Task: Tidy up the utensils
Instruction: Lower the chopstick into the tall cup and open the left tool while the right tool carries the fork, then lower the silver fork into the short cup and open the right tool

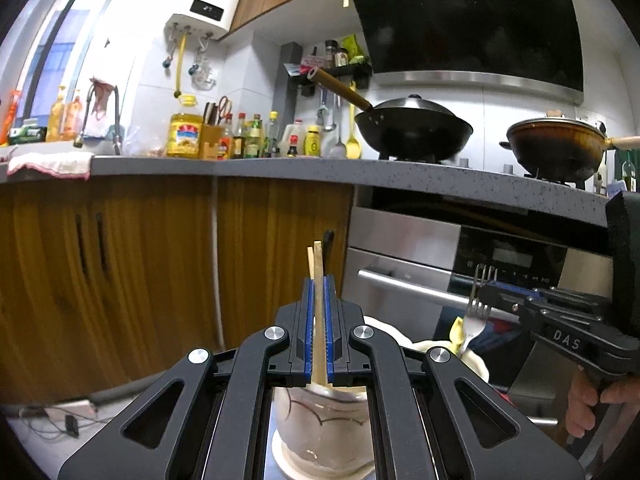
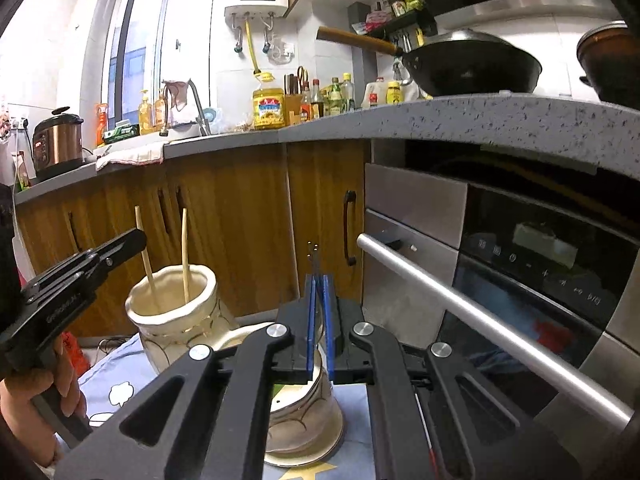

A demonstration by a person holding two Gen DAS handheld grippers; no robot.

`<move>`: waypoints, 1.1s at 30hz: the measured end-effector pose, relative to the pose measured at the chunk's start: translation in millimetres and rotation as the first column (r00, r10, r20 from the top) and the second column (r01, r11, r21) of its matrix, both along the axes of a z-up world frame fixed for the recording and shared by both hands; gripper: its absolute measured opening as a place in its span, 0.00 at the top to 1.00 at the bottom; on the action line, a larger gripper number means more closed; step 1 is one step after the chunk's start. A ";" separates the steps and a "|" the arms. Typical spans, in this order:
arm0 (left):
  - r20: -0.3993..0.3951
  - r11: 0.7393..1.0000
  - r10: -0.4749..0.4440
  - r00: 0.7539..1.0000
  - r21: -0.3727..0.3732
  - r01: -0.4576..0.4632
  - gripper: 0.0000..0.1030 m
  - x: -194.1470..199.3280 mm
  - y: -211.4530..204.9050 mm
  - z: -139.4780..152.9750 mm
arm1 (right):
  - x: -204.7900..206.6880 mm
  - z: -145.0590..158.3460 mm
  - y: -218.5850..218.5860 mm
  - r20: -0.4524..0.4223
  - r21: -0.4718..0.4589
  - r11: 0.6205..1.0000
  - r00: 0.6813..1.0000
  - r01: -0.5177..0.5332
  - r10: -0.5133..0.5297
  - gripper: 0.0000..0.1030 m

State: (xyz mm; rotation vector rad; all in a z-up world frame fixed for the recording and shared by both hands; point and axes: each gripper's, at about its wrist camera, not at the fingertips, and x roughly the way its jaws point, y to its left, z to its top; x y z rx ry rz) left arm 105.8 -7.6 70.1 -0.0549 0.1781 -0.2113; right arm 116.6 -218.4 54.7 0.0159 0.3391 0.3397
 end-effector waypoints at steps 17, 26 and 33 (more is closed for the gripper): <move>-0.041 0.999 0.016 0.999 -0.035 -0.017 0.64 2.8 6.2 -4.8 | -0.8 1.8 -11.9 -0.006 0.065 0.998 1.000 -0.003 0.003 0.62; -0.015 0.999 0.045 0.999 -0.025 -0.046 0.23 -8.3 9.8 -1.4 | -20.5 13.9 -16.1 0.088 0.086 0.996 0.996 0.007 -0.014 0.06; 0.001 0.997 0.082 0.997 -0.004 -0.082 0.05 -30.9 22.2 1.7 | -43.5 17.9 -6.9 0.087 0.077 0.997 0.996 -0.001 -0.006 0.04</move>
